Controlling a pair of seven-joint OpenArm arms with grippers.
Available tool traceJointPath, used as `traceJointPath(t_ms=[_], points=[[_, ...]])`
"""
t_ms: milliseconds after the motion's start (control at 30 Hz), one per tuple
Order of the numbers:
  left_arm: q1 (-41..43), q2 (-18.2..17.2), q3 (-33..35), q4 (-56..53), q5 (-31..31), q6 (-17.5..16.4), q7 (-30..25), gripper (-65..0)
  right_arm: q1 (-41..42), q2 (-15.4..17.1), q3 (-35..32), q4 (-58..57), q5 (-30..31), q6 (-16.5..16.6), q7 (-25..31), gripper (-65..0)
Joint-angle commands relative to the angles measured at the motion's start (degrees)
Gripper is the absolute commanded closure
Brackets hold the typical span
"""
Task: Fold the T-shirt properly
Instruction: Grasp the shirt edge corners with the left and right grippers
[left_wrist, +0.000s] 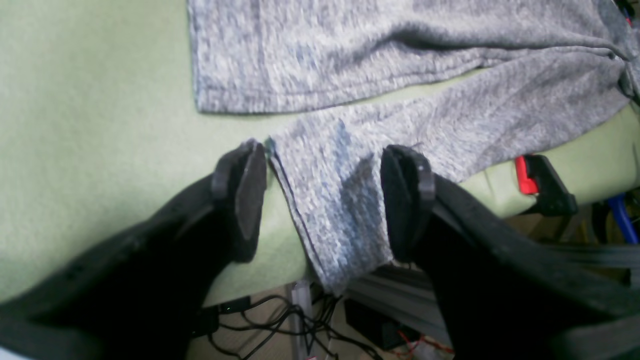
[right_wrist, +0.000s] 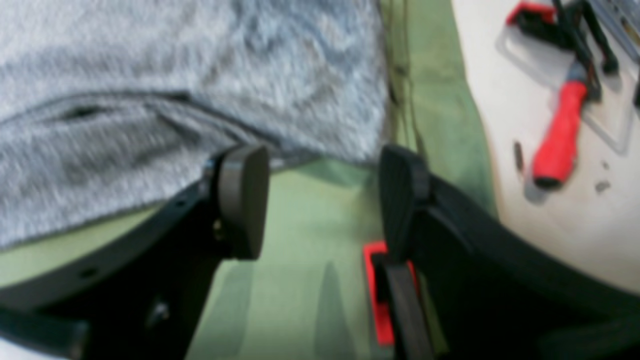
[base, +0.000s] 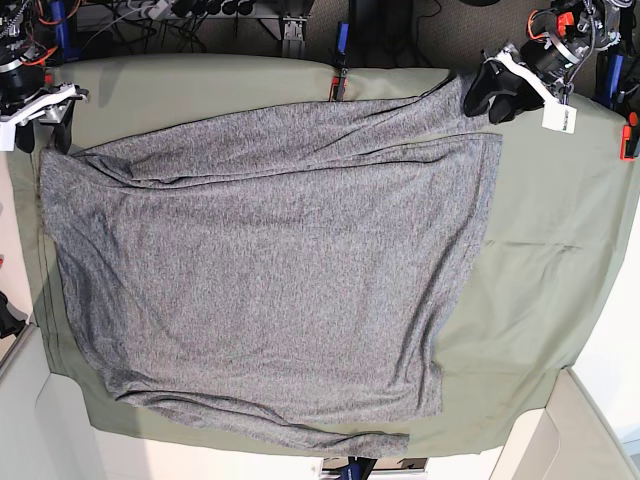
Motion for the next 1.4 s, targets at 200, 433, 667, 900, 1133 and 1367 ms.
traceJointPath(t_ms=[200, 433, 667, 900, 1133, 1367], points=[[0.96, -0.20, 0.17, 0.00, 4.15, 0.01, 4.31, -39.5, 7.15, 0.81, 0.52, -8.44, -0.09, -0.09, 0.24, -34.8], [0.96, -0.20, 0.17, 0.00, 4.11, 0.01, 3.48, -37.1, 10.95, 0.81, 0.52, -14.53, -2.58, -1.36, -1.07, -34.8], [0.96, -0.17, 0.20, 0.00, 3.58, 0.01, -0.07, -10.6, 10.97, 0.79, 0.52, -17.14, -2.54, -1.11, -1.03, -34.8], [0.96, -0.17, 0.15, 0.00, 3.56, 0.01, -1.27, 0.0, 10.93, 0.79, 0.52, -17.42, -2.56, -1.14, -1.05, -34.7], [1.01, -0.17, -1.55, 2.36, 2.08, 0.01, -0.31, 0.0, 10.78, 0.79, 0.52, -17.42, -2.60, -1.16, -1.51, -34.7], [0.98, -0.20, -2.25, 6.95, 0.39, 0.01, 3.65, 0.0, 10.84, 0.79, 0.52, -17.42, -2.56, -2.36, -2.12, -34.7]])
